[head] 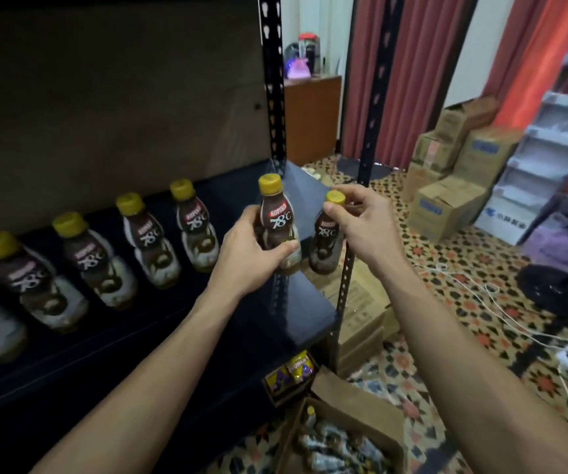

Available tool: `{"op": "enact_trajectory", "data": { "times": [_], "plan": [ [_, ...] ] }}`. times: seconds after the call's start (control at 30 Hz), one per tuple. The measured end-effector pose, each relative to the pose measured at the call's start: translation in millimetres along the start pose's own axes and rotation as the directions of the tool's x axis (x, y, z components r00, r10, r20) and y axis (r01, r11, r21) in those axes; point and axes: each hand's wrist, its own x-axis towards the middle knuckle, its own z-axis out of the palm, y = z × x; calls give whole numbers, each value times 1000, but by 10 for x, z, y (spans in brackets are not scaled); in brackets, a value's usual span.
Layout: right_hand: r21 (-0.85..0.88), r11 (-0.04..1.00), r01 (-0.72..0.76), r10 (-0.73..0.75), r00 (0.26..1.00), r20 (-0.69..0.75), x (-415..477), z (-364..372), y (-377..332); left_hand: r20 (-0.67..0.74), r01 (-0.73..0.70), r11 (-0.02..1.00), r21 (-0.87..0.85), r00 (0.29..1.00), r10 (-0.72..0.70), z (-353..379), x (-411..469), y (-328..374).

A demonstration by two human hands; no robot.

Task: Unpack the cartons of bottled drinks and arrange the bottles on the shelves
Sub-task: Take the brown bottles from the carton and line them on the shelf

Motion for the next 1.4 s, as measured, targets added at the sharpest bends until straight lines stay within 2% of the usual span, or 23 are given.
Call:
{"op": "enact_trajectory", "data": {
  "times": [0.2, 0.43, 0.6, 0.73, 0.87, 0.97, 1.03, 1.1, 1.23, 1.4],
  "plan": [
    [-7, 995, 100, -99, 994, 43, 385, 143, -346, -187, 29, 990, 135, 982, -3, 21, 203, 62],
    [-98, 987, 125, -109, 983, 150, 589, 386, -510, -227, 121, 965, 234, 972, -67, 98, 240, 0],
    [-137, 985, 108, -86, 984, 157, 595, 467, -516, -258, 163, 944, 288, 962, -88, 54, 235, 37],
    [-144, 984, 103, -82, 986, 142, 587, 486, -525, -223, 148, 889, 432, 973, -53, -75, 244, 260],
    [-90, 991, 95, -78, 981, 178, 557, 492, -466, -164, -4, 838, 546, 980, 112, -322, 366, 458],
    [-56, 998, 17, -6, 981, 193, 455, 490, -326, -43, -86, 729, 680, 987, 156, -559, 502, 585],
    [-46, 998, -42, 50, 979, 197, 358, 493, -187, 52, -111, 598, 794, 992, 114, -652, 571, 616],
    [-95, 993, -74, 94, 971, 221, 264, 506, -58, 147, -155, 517, 842, 988, 55, -681, 610, 599],
    [-162, 977, -138, 180, 942, 282, 149, 575, 104, 198, -179, 528, 830, 980, 22, -691, 667, 564],
    [-253, 953, -169, 230, 943, 239, 174, 661, 153, 196, -170, 538, 826, 981, 11, -702, 688, 533]
  ]
}}
